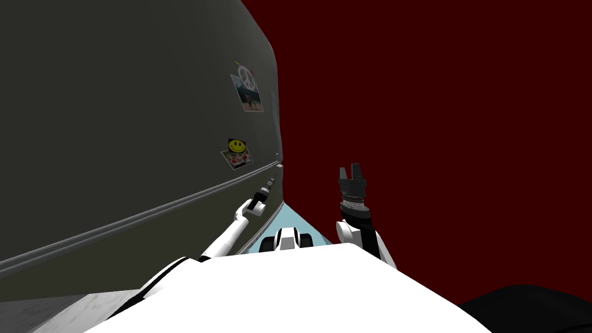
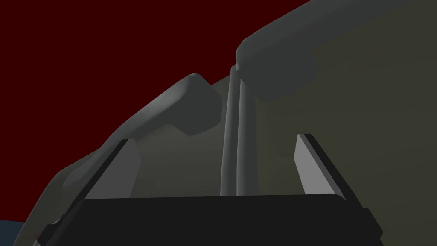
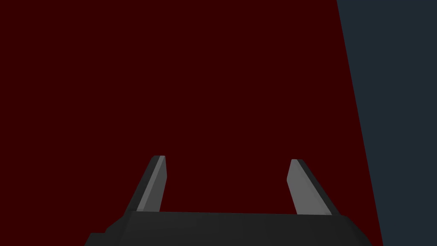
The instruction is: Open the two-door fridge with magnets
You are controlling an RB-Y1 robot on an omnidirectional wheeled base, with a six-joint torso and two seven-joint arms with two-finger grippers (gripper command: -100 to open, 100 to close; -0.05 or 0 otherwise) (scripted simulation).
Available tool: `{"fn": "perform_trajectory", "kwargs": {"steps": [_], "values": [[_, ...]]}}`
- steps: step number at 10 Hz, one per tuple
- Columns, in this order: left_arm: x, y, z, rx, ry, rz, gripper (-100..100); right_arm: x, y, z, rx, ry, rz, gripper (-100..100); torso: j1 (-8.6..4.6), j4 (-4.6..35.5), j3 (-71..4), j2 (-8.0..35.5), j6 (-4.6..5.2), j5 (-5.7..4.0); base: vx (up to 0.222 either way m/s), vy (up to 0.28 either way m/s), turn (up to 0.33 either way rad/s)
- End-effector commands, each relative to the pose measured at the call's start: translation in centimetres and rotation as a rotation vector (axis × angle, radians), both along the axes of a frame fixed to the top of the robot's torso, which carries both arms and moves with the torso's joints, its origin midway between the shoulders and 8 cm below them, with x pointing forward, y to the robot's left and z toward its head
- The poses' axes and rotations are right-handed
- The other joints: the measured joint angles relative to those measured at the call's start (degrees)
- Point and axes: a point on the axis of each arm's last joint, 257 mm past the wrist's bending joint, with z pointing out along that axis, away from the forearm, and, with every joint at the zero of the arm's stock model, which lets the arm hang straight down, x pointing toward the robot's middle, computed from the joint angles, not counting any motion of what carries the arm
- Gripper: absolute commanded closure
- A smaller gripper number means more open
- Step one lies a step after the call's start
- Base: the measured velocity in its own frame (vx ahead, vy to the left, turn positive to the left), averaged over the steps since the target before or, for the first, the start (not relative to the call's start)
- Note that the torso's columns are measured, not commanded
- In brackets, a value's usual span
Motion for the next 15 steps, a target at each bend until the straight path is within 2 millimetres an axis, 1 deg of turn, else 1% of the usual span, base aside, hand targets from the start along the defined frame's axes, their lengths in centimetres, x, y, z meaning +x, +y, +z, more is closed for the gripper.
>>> {"fn": "perform_trajectory", "kwargs": {"steps": [1,2,3,4,6,7,8,9,10,15], "values": [[1.1,0.0,-0.9,0.045,0.013,0.002,-100,0.0,0.0,0.0,0.000,0.000,0.000,0,0.02,-0.01,0.00,0.01,-0.01,0.00,0.040,-0.039,0.014],[1.2,0.4,-2.0,0.051,0.035,0.008,-100,0.0,0.0,0.0,0.000,0.000,0.000,0,0.00,-0.01,-0.01,-0.01,0.00,0.00,0.040,-0.042,0.005],[1.8,0.4,-2.0,0.078,0.036,0.008,-100,0.0,0.0,0.0,0.000,0.000,0.000,0,0.00,-0.01,-0.01,0.00,-0.01,0.00,0.049,-0.049,0.010],[1.8,0.6,-2.6,0.082,0.047,0.012,-100,0.0,0.0,0.0,0.000,0.000,0.000,0,-0.03,-0.01,-0.02,-0.03,0.00,-0.01,0.034,-0.040,0.007],[3.1,1.1,-3.1,0.137,0.056,0.017,-100,0.0,0.0,0.0,0.000,0.000,0.000,0,0.01,0.00,0.02,0.03,-0.01,0.00,0.039,-0.054,0.013],[3.0,1.3,-3.7,0.141,0.068,0.021,-100,0.0,0.0,0.0,0.000,0.000,0.000,0,-0.06,-0.01,-0.01,-0.02,0.00,-0.02,0.039,-0.051,0.008],[3.6,1.7,-4.1,0.168,0.077,0.027,-100,0.0,0.0,0.0,0.000,0.000,0.000,0,0.00,-0.01,0.00,0.00,-0.01,0.00,0.039,-0.042,0.007],[4.1,2.0,-4.0,0.192,0.077,0.030,-100,0.0,0.0,0.0,0.000,0.000,0.000,0,0.04,-0.01,0.00,0.00,-0.01,0.01,0.043,-0.057,0.015],[4.1,2.2,-4.4,0.194,0.084,0.032,-100,0.0,0.0,0.0,0.000,0.000,0.000,0,-0.01,-0.01,-0.01,-0.01,0.00,0.00,0.031,-0.041,0.006],[5.7,4.2,-5.1,0.282,0.102,0.057,-100,0.0,0.0,0.0,0.000,0.000,0.000,0,0.01,-0.01,0.00,0.00,-0.01,0.00,0.033,-0.037,0.008]]}}
